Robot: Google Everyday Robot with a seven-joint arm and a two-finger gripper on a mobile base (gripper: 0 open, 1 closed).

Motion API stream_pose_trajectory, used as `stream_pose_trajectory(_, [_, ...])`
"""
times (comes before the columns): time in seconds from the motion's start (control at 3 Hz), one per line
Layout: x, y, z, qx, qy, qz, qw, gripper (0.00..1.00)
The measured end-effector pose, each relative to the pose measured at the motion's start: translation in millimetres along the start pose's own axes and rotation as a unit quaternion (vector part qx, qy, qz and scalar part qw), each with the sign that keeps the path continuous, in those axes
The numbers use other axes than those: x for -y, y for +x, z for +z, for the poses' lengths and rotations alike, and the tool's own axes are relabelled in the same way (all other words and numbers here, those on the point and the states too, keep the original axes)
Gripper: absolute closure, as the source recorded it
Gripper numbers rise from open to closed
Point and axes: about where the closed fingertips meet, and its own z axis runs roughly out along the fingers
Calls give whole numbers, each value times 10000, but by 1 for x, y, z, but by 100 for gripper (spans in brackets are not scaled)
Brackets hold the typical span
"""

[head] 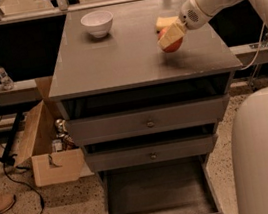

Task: Pick apple from bottom drawer and place on counter

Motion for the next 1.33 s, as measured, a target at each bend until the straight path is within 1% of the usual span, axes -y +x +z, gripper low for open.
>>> stream_pose_trajectory(0.33, [1,-6,11,-104,38,-20,9999,100])
stream_pose_trajectory(0.67, [1,-9,20,-203,65,-14,9998,81])
stream_pose_trajectory(1.33, [-3,-13,32,-288,6,-12,9996,35])
